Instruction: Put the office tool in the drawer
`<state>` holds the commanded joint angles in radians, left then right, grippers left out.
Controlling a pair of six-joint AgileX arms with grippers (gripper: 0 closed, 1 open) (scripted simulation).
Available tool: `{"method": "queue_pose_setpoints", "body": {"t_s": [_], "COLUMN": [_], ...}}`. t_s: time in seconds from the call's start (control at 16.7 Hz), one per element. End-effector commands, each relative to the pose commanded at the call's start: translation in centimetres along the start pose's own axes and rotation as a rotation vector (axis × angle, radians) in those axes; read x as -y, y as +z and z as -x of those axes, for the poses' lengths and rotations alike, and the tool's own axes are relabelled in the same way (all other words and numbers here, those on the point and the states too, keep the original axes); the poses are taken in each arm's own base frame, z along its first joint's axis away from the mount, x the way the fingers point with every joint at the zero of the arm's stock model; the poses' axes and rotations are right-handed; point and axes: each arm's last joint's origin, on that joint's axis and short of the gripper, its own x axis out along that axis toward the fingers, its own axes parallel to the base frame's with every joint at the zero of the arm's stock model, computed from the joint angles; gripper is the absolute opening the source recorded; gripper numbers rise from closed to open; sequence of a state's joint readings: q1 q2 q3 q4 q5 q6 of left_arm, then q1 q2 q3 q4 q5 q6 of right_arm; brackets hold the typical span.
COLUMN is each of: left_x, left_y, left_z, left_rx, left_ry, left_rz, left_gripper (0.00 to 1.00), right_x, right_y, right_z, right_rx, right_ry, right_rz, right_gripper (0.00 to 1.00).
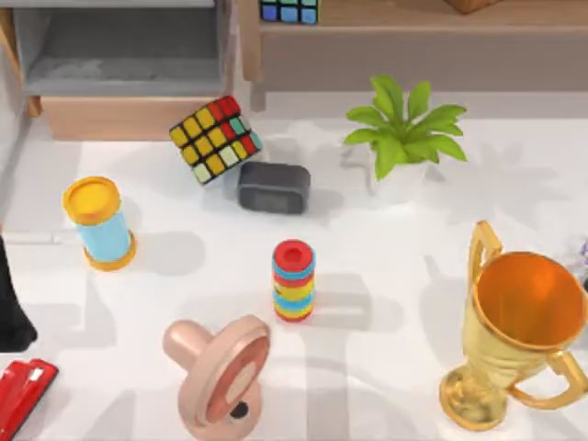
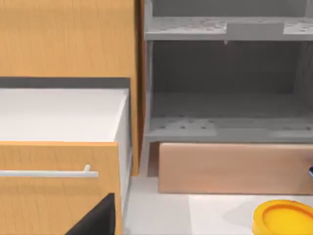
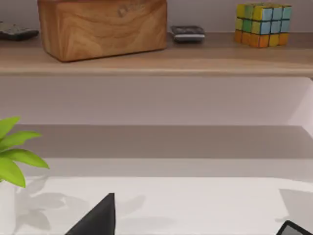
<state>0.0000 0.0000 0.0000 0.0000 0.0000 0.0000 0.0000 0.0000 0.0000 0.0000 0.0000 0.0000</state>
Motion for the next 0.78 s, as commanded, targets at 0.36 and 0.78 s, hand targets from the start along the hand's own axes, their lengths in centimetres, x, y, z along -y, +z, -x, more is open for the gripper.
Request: {"method": "queue_pose_setpoints", "body": {"t_s": [0.36,0.78], "left_x": [0.1,0.4], "left_y": [1.2,3.4], "left_z": [-0.2,-4.0], "left_rx": [-0.118,-0.753], "left_ry": [-0.016,-0.106], "left_rz": [-0.045,-0.207], "left_gripper": [1.00,1.00], "right_x": [0.0,0.0], "right_y": [0.0,0.0], "right_z": [0.0,0.0], "right_rx": [0.000,0.000], "right_ry": [0.000,0.000], "right_rz": [0.000,0.000], "right_gripper": [1.00,1.00]}}
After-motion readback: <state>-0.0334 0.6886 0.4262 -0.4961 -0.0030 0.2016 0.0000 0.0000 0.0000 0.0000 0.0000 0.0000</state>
